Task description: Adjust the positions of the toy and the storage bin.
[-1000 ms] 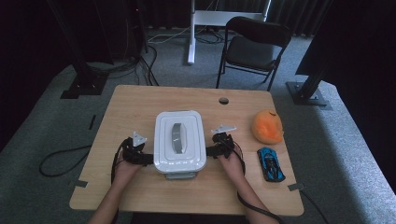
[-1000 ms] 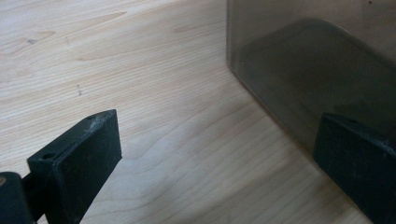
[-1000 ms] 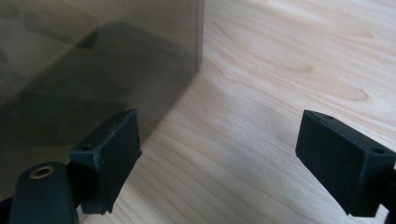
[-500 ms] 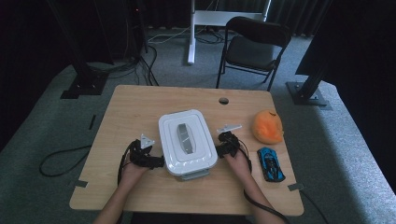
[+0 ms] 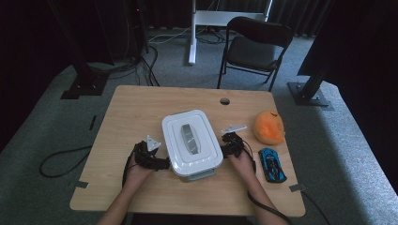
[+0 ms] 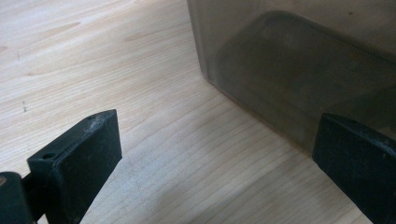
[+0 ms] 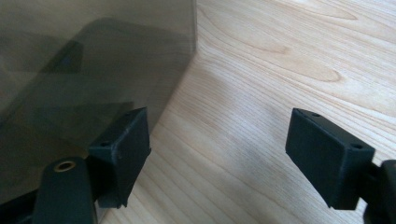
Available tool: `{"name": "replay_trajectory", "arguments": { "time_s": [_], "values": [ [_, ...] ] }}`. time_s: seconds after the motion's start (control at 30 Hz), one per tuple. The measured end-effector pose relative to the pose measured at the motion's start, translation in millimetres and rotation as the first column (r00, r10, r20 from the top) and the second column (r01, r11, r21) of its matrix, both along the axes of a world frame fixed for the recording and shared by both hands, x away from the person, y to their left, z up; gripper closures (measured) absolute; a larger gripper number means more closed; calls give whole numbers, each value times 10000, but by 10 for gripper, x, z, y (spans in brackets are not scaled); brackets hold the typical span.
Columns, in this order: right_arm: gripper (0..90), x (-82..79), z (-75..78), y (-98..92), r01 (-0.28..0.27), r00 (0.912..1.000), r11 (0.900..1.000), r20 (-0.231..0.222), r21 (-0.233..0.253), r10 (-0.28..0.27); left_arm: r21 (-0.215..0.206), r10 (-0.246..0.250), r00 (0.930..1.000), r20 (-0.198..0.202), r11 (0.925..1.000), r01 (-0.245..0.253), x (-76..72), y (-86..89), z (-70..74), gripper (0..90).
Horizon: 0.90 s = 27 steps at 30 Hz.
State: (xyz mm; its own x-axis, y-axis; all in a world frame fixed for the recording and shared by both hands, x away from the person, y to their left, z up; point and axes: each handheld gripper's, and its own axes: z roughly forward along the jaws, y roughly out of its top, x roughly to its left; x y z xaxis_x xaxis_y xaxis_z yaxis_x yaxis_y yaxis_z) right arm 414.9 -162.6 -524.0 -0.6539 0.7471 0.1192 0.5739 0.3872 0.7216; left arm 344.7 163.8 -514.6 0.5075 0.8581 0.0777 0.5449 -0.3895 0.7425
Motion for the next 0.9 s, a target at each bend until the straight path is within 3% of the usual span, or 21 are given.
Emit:
{"name": "replay_trajectory", "arguments": {
  "time_s": [0.43, 0.6, 0.7, 0.9],
  "values": [
    [238, -46, 7, 28, -823, 9966, 9966, 97, 6, 823, 1, 8, 10000, 56, 10000, -8, -262, -29, 32, 17],
    [238, -84, 17, 25, -1178, 9929, 9930, 160, -54, 1179, -12, 231, 9996, 160, 9997, -231, -385, -46, 23, 17],
    [237, -119, 26, 4, -1250, 9919, 9922, 240, 0, 1250, 62, 290, 9991, 325, 9996, -292, -428, -57, 9, 17],
    [237, -161, 44, -49, -944, 9951, 9955, 288, 98, 941, -222, -91, 9999, 58, 9997, 92, -416, -69, -17, 16]
  ]
}}
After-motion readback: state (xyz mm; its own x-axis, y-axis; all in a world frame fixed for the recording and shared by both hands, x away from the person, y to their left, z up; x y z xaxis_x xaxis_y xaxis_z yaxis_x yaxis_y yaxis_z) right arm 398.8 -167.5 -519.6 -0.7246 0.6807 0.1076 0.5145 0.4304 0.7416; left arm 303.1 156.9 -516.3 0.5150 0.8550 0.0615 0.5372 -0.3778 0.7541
